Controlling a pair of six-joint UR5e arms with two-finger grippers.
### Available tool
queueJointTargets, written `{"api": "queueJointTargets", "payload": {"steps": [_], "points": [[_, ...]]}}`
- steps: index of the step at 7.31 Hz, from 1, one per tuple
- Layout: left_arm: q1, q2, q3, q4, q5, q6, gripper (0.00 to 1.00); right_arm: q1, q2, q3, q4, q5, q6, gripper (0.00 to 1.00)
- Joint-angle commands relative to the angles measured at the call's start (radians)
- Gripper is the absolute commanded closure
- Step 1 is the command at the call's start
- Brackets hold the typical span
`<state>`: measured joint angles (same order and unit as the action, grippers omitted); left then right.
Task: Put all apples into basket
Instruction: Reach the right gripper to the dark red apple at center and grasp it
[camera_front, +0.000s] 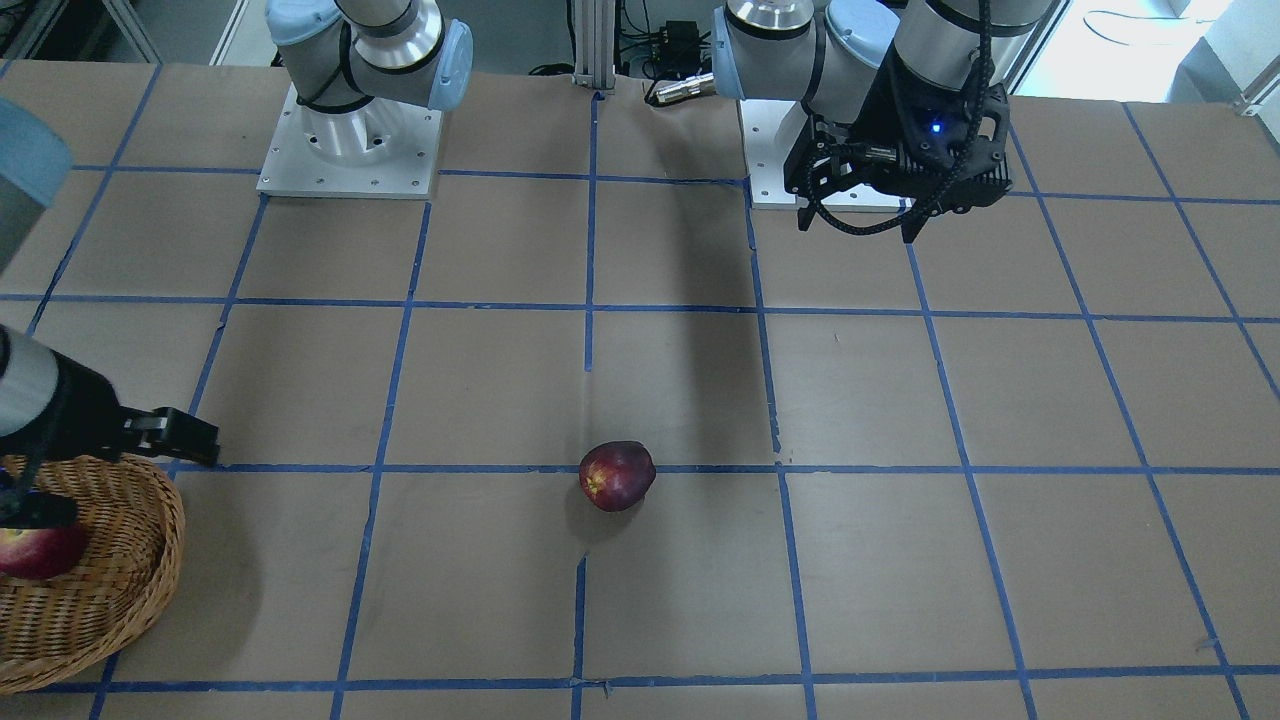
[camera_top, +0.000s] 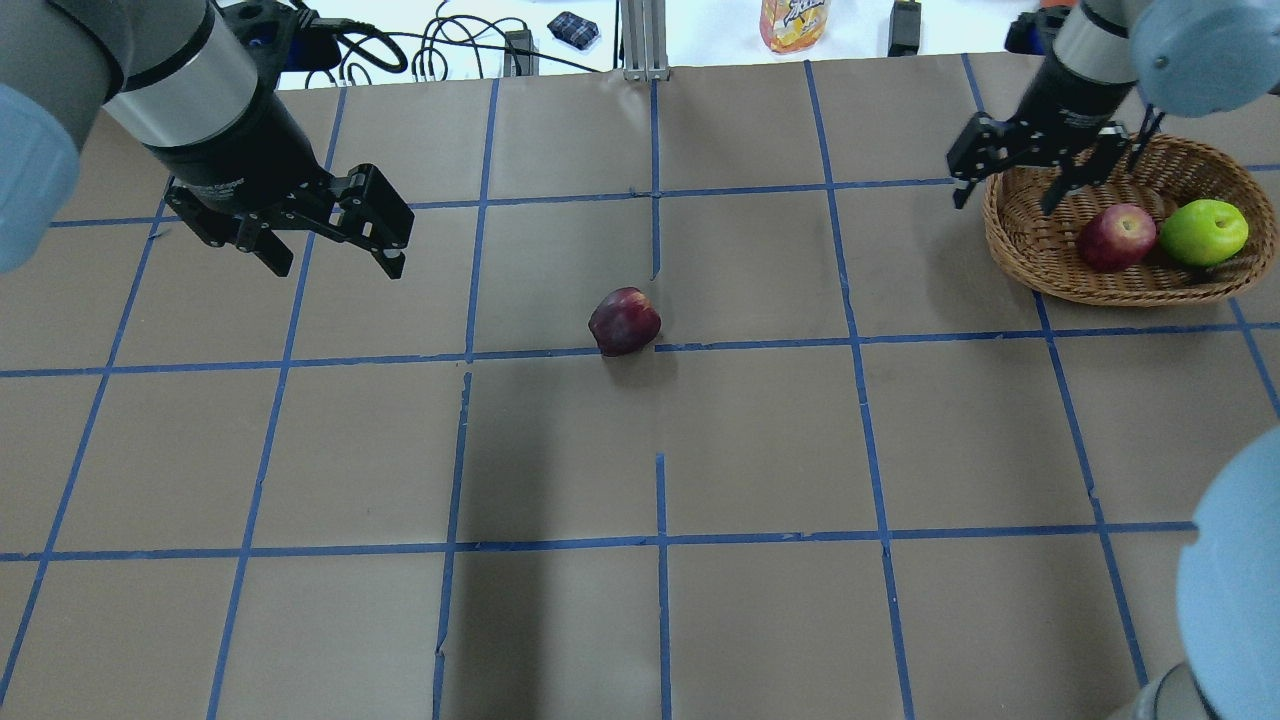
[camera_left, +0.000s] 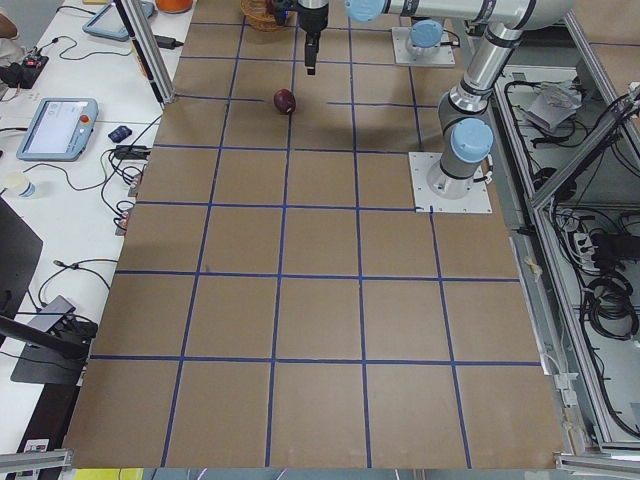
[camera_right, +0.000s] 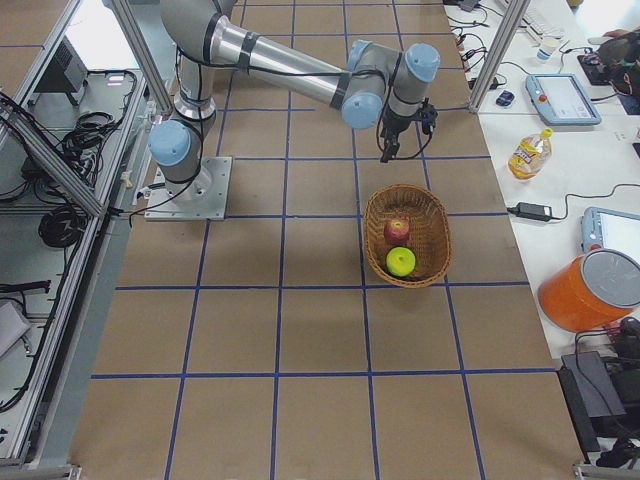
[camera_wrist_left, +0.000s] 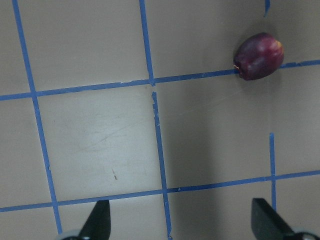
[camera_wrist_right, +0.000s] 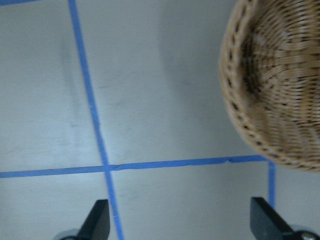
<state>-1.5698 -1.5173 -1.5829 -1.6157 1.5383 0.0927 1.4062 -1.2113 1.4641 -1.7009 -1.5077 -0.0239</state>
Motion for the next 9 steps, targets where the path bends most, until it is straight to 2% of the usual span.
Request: {"api": "queueJointTargets", "payload": {"steps": [1, 4, 6, 7, 9], "points": [[0.002, -0.003, 0.000, 0.011, 0.000, -0.004, 0.00, 0.228, 0.013, 0.004, -0.028, 0.018, 0.511, 0.00], [0.002, -0.009, 0.003, 0.013, 0.005, -0.005, 0.00, 0.390, 0.102, 0.005, -0.219, 0.012, 0.882, 0.00], [0.002, -0.001, -0.002, -0.041, 0.003, -0.046, 0.00, 0.506, 0.169, 0.004, -0.330, 0.001, 1.100, 0.00], [0.004, -0.010, 0.007, -0.042, 0.005, -0.074, 0.00, 0.537, 0.202, 0.001, -0.379, -0.002, 1.165, 0.00], [0.004, -0.012, -0.002, -0.044, 0.003, -0.111, 0.00, 0.557, 0.233, 0.001, -0.388, 0.003, 1.231, 0.00]]}}
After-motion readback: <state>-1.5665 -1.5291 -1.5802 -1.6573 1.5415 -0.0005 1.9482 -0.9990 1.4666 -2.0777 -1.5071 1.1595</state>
